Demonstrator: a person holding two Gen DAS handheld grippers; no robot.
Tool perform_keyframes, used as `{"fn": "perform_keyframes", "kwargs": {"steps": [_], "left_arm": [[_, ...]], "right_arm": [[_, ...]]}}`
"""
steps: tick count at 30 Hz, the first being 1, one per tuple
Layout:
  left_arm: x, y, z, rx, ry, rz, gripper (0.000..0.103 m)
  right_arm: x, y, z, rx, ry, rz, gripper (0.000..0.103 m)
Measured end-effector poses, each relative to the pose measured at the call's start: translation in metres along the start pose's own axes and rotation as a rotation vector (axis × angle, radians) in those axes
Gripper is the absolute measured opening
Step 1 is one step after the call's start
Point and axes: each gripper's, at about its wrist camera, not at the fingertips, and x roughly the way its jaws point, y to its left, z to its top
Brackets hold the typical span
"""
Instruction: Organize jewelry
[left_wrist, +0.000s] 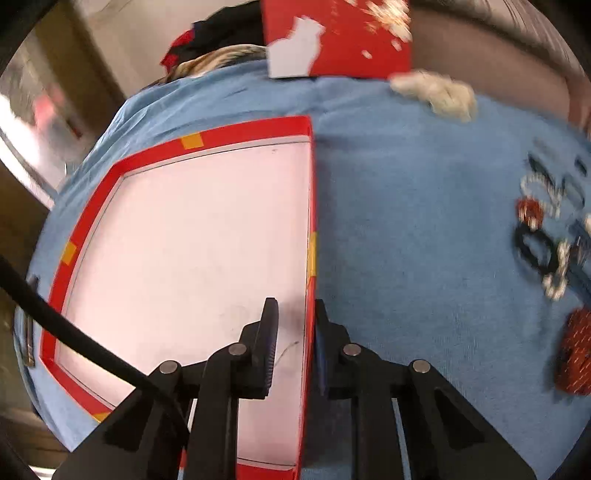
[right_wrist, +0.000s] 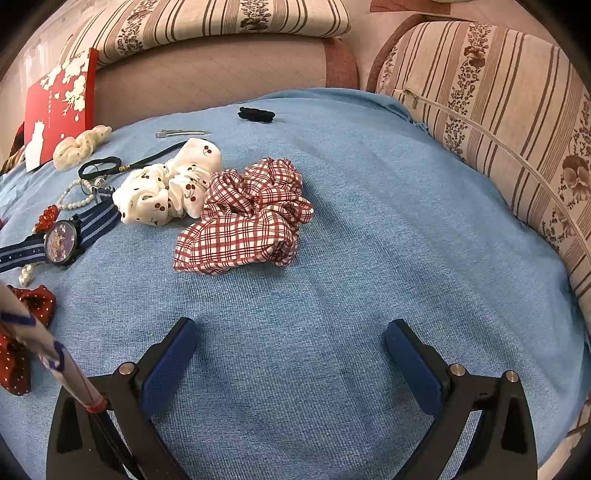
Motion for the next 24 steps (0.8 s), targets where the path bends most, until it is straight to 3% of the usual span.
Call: {"fn": "perform_keyframes", "kwargs": {"steps": [3, 8, 10, 12, 14, 15, 17, 19, 21, 24], "left_arm": [[-0.004, 0.024, -0.011, -0.037, -0.009, 0.024, 0.018], [-0.028, 0.027, -0.009, -0.027, -0.009, 0.042, 0.018], [-0.055, 0.026, -0.011, -0.046, -0.038, 0.016, 0.028], [-0.077, 0.016, -0.005, -0.086, -0.069, -0.025, 0.066], [-0.105, 0.012, -0.012, -0.141, -0.111, -0.057, 0.082], [-0.118, 0.008, -0.015, -0.168, -0.131, -0.068, 0.085], [-0.140, 0.001, -0.030, -0.215, -0.143, -0.079, 0.085], [-0.154, -0.006, -0.052, -0.268, -0.144, -0.103, 0.085], [-0.160, -0.010, -0.075, -0.297, -0.151, -0.124, 0.085], [-0.154, -0.027, -0.098, -0.269, -0.148, -0.079, 0.085]], "right_arm": [[0.000, 0.000, -0.001, -0.001, -0.001, -0.002, 0.103], [0.000, 0.000, -0.001, -0.001, -0.002, -0.002, 0.103], [0.000, 0.000, 0.000, -0.003, -0.001, -0.004, 0.103], [-0.001, 0.000, 0.002, -0.008, 0.013, -0.002, 0.103], [0.001, 0.001, 0.004, -0.030, 0.040, -0.001, 0.103], [0.002, 0.001, 0.007, -0.044, 0.060, 0.006, 0.103], [0.001, -0.001, 0.013, -0.065, 0.099, 0.005, 0.101], [-0.018, -0.001, 0.016, -0.067, 0.088, -0.003, 0.073], [-0.044, 0.003, 0.016, -0.062, 0.028, 0.052, 0.072], [-0.077, 0.027, 0.018, -0.124, -0.028, 0.159, 0.071]]}}
